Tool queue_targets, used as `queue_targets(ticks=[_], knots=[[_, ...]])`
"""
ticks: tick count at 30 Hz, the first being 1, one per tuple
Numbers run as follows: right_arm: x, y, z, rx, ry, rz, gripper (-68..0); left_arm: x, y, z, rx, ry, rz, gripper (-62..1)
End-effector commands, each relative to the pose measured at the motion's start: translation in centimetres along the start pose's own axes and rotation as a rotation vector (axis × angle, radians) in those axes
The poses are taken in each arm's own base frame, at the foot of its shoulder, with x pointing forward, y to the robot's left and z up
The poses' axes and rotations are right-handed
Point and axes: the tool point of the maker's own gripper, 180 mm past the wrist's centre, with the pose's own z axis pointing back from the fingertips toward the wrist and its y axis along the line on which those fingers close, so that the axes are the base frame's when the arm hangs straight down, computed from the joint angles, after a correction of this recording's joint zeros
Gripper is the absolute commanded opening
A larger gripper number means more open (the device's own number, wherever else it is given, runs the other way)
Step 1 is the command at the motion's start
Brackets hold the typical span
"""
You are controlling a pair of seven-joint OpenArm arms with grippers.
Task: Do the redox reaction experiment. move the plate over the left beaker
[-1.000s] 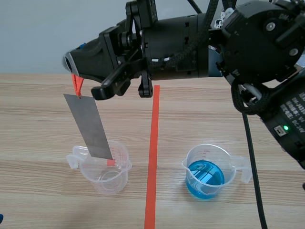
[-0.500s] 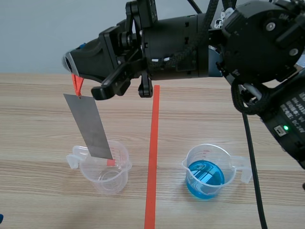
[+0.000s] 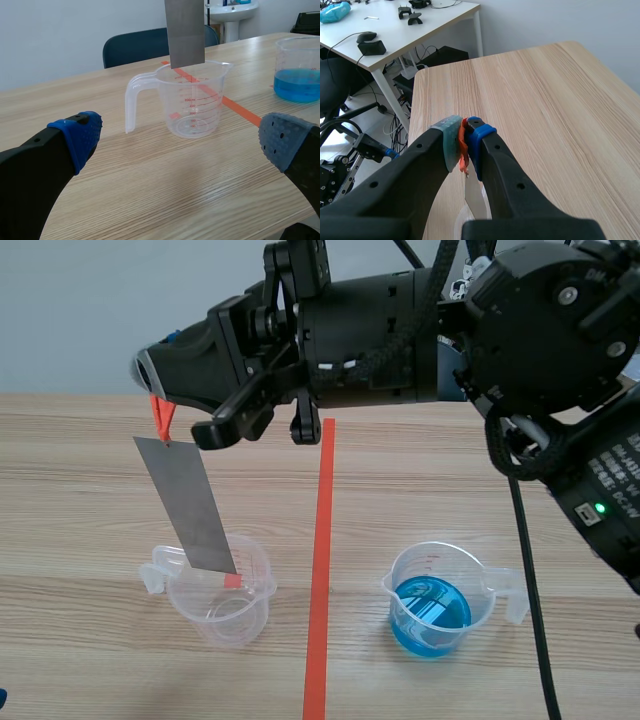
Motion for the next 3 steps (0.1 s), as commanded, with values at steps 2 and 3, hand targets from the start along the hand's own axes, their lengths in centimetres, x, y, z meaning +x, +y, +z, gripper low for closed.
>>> queue_targets(ticks=[2, 3], knots=[[1.14, -0.03, 0.01, 0.008, -0.034, 0.013, -67.1, 1.26, 0.48, -0.36, -0.004, -0.065, -0.067, 1.4], [1.14, -0.03, 0.01, 0.008, -0.034, 0.013, -67.1, 1.26, 0.48, -0.36, -0.004, -0.065, -0.076, 1.4]])
